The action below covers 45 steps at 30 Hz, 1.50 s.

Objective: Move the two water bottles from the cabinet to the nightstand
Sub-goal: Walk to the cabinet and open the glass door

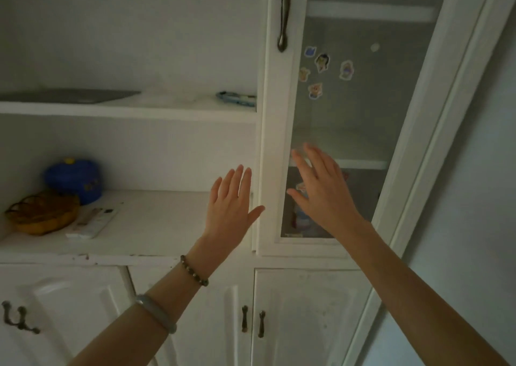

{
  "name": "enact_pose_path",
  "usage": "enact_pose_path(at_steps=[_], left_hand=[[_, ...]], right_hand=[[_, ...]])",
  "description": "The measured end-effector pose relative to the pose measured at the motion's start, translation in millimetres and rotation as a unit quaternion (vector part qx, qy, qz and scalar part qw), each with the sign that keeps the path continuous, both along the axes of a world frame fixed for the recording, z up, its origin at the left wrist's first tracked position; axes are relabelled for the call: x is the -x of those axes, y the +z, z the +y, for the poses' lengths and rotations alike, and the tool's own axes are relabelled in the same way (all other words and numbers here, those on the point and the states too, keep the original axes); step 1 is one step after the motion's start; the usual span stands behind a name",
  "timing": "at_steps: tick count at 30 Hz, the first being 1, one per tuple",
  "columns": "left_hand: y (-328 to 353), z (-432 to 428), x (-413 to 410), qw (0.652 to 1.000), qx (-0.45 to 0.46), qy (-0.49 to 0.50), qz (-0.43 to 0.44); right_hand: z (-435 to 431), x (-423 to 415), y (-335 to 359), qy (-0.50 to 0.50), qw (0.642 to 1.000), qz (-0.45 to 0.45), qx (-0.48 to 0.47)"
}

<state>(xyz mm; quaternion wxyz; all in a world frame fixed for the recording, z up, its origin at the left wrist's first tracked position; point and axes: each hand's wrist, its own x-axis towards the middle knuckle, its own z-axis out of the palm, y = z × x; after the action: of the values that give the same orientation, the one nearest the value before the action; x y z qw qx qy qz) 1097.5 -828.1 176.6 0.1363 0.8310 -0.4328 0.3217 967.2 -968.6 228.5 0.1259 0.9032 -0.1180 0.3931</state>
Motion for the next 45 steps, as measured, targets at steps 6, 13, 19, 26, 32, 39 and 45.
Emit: enact_pose_path(at_steps=[6,13,19,26,32,39,45], left_hand=[[57,-19,-21,0.997,0.017,0.024,-0.066],[99,-37,-42,0.992,-0.015,0.042,-0.114],[96,-48,-53,0.991,-0.041,0.047,-0.120],[81,-50,-68,0.989,-0.071,0.031,-0.125],[75,-56,-66,0.988,-0.086,0.046,-0.120],[75,-53,-59,0.988,-0.076,0.043,-0.125],[77,-44,-55,0.988,-0.085,0.050,-0.122]], right_hand=[[-16,-22,84,0.000,0.996,-0.032,0.088],[-28,-55,136,-0.029,0.978,0.012,0.208],[-35,-88,126,-0.005,0.955,0.071,0.287],[-50,-101,123,-0.020,0.926,0.090,0.366],[-48,-104,127,-0.035,0.921,0.114,0.370],[-46,-105,125,-0.035,0.918,0.122,0.375],[-46,-107,127,-0.023,0.916,0.118,0.384]])
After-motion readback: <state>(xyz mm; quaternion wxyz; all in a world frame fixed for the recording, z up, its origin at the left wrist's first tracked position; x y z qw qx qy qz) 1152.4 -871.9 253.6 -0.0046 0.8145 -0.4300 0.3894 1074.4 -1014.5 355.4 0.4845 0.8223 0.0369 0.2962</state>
